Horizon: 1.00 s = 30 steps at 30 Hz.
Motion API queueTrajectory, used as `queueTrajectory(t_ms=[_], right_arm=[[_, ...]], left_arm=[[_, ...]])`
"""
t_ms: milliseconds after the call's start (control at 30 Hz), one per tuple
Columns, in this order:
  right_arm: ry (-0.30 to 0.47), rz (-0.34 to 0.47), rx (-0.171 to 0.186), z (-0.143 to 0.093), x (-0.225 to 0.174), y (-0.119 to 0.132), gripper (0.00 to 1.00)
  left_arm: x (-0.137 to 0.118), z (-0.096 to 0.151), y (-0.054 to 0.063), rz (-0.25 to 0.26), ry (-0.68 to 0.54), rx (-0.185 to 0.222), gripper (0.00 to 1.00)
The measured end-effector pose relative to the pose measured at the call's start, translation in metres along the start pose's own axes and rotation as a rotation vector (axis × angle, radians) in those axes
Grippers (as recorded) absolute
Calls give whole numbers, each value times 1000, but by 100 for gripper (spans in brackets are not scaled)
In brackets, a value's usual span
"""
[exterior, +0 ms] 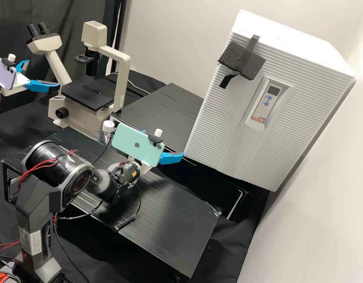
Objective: Open the petri dish lid.
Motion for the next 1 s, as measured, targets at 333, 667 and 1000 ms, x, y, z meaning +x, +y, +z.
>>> queueTrajectory(t_ms=[333, 667, 1000], right_arm=[[-2, -4, -1, 1, -5, -1, 100], [83, 64, 42, -4, -61, 7, 100], [146, 5, 43, 2, -125, -15, 100]], left_arm=[[0, 0, 0, 0, 0, 0, 100], [0, 0, 0, 0, 0, 0, 100], [0, 0, 0, 0, 0, 0, 100]])
